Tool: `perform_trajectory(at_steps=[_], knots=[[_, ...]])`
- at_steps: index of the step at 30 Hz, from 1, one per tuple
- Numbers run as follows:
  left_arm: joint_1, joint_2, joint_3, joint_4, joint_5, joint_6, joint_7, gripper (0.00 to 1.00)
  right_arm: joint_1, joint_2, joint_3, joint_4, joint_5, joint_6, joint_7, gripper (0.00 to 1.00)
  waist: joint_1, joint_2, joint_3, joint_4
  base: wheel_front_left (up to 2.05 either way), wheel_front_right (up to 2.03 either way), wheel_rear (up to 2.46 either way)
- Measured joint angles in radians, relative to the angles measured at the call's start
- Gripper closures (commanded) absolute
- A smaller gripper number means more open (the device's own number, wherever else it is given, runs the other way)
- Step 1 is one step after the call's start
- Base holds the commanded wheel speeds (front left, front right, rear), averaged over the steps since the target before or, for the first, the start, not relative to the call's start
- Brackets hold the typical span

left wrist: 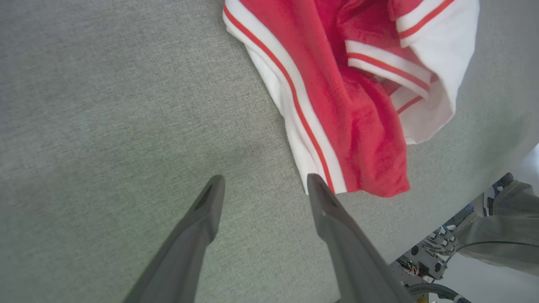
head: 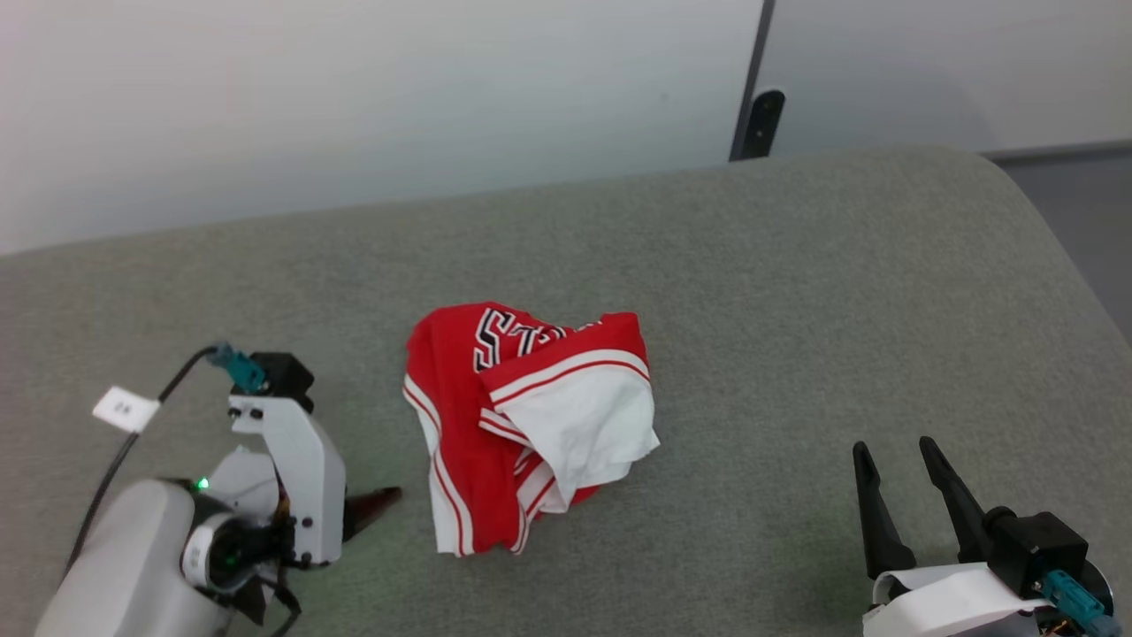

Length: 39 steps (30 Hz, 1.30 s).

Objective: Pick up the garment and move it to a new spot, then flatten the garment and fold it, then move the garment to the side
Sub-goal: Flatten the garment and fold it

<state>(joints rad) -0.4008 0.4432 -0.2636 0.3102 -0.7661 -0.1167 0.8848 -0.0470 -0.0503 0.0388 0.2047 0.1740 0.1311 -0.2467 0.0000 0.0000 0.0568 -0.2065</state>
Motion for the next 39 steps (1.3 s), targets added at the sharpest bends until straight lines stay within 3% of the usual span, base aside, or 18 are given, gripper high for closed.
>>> perform_trajectory(at_steps=[15, 29, 30, 31, 32, 33, 39], knots=[[-0.069, -0.003, -0.064, 0.074, -0.014, 0.005, 0.127, 0.0, -0.04, 0.0, 0.023, 0.03, 0.036, 0.0, -0.013, 0.0, 0.0, 0.0, 0.068, -0.073, 0.0, 0.0, 0.0], [-0.087, -0.001, -0.114, 0.118, 0.009, 0.002, 0.144, 0.0, -0.053, 0.0, 0.028, 0.022, 0.056, 0.0, -0.015, 0.0, 0.0, 0.0, 0.098, -0.104, 0.0, 0.0, 0.0], [-0.089, -0.005, -0.113, 0.126, 0.003, 0.002, 0.145, 0.03, -0.055, 0.0, 0.028, 0.022, 0.057, 0.0, -0.015, 0.0, 0.0, 0.0, 0.099, -0.104, 0.0, 0.0, 0.0], [-0.091, -0.009, -0.114, 0.132, -0.001, 0.002, 0.148, 0.51, -0.058, 0.0, 0.027, 0.021, 0.058, 0.0, -0.015, 0.0, 0.0, 0.0, 0.1, -0.104, 0.0, 0.0, 0.0], [-0.095, -0.011, -0.114, 0.138, -0.006, 0.002, 0.152, 0.7, -0.061, 0.0, 0.027, 0.019, 0.058, 0.0, -0.015, 0.0, 0.0, 0.0, 0.101, -0.104, 0.0, 0.0, 0.0], [-0.1, -0.015, -0.112, 0.149, -0.011, 0.006, 0.155, 1.0, -0.061, 0.0, 0.027, 0.019, 0.058, 0.0, -0.015, 0.0, 0.0, 0.0, 0.102, -0.104, 0.0, 0.0, 0.0], [-0.113, -0.037, -0.117, 0.178, -0.027, 0.011, 0.167, 1.0, -0.062, 0.0, 0.023, 0.02, 0.061, 0.0, -0.015, 0.0, 0.0, 0.0, 0.099, -0.101, 0.0, 0.0, 0.0]])
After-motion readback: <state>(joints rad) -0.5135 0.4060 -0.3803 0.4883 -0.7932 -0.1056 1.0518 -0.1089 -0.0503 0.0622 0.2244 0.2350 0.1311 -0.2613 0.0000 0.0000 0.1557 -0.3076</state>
